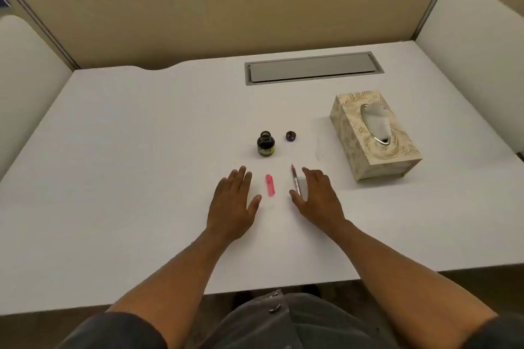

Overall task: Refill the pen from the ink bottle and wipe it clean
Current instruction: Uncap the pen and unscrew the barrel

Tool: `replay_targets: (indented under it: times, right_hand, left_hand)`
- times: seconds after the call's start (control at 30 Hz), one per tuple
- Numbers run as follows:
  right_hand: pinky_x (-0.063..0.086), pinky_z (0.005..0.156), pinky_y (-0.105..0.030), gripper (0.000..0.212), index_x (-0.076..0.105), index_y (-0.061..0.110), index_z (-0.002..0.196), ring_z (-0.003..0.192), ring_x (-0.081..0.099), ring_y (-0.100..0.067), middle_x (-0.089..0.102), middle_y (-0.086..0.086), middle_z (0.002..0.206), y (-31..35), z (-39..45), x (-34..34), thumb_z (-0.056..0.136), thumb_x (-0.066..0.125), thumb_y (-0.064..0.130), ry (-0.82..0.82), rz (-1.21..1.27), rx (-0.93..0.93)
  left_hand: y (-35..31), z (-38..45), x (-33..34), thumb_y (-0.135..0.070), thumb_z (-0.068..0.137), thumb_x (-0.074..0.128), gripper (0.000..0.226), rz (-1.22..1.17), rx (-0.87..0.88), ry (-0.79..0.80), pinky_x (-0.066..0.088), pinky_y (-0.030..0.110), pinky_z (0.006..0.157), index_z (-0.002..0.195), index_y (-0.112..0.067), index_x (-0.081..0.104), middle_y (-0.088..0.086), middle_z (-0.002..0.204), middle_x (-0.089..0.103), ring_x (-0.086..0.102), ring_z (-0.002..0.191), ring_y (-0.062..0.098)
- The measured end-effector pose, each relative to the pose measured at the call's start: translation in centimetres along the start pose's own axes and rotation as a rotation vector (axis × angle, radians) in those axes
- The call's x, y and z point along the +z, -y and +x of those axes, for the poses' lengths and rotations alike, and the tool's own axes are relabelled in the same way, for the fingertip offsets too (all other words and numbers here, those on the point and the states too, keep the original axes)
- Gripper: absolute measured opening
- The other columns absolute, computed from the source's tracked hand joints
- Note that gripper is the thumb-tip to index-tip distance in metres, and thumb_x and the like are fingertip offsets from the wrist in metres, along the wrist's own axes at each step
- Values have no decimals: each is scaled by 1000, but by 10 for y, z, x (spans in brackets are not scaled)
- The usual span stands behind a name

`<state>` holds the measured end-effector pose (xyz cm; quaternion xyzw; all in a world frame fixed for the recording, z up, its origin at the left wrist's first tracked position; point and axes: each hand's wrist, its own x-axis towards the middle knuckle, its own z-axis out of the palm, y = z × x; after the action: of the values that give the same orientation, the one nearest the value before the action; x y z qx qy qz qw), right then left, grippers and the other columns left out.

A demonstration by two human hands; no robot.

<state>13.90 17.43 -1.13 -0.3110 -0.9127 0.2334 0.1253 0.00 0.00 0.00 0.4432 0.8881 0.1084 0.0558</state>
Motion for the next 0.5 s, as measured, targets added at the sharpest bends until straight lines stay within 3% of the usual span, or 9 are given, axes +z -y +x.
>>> replay_targets:
  times: [0.1, 0.27, 0.5]
  right_hand:
    - [45, 89, -33, 61, 41, 9, 140, 116, 51, -26, 51, -9, 127, 2, 1, -2, 89, 62, 35, 41, 14, 73]
    - [45, 90, -34, 50, 47, 8, 133, 111, 54, -26, 54, -10, 123, 10, 8, -5, 91, 58, 32, 89, 36, 163]
    - [38, 70, -29, 22, 55, 6, 106, 83, 54, -23, 58, -10, 102, 16, 15, -6, 92, 53, 23, 136, -16, 236]
  left_hand:
    - [1, -8, 7, -56, 92, 12, 73, 23, 7, 70, 4, 32, 120, 153, -18, 15, -1, 162, 6, 5, 149, 16]
    - [3, -15, 22, -52, 99, 22, 66, 1, 12, 145, 0, 29, 120, 154, -21, 3, -5, 162, -6, -6, 149, 11]
    - [0, -18, 30, -52, 99, 20, 67, 21, 1, 177, -2, 31, 121, 153, -23, -6, -6, 160, -14, -13, 147, 11]
